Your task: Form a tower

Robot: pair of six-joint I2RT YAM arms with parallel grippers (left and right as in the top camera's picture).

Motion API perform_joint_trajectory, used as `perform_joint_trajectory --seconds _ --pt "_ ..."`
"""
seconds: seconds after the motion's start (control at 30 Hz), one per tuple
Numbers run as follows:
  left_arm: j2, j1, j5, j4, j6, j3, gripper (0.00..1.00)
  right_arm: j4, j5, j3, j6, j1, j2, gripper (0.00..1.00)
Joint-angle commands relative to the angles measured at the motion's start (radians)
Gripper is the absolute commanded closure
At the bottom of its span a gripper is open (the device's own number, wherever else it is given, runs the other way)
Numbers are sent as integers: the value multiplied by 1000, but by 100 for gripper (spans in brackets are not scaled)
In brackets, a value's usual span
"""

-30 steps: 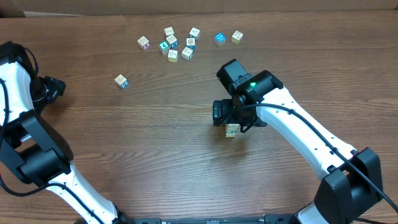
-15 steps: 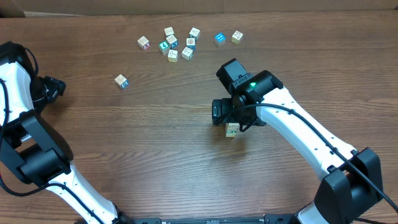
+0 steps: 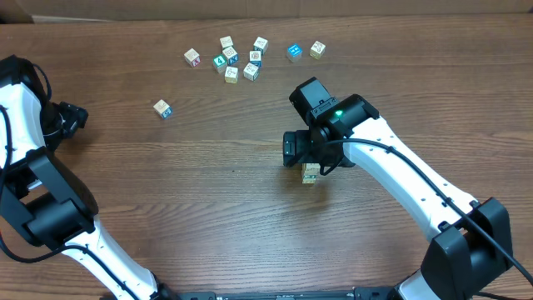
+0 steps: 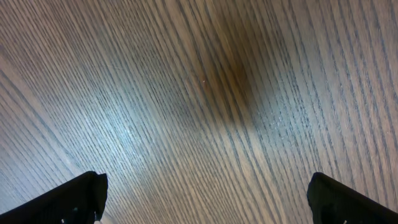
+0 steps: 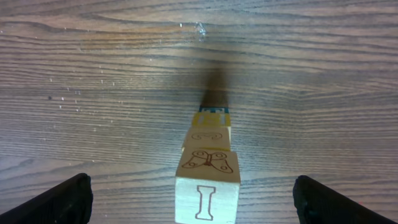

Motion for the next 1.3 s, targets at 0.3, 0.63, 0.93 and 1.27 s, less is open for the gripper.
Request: perform_joint_trajectory --seconds 0.3,0.63,0.93,1.27 --pt "7 -13 -9 0 19 15 0 67 89 -5 0 -43 -8 0" --pt "7 -13 -9 0 19 15 0 125 121 -5 -1 -253 -8 0" --pt "7 -13 -9 0 19 15 0 121 174 -5 0 -404 -8 0" --pt "7 -13 -9 0 19 15 1 120 174 -5 0 -416 -8 0"
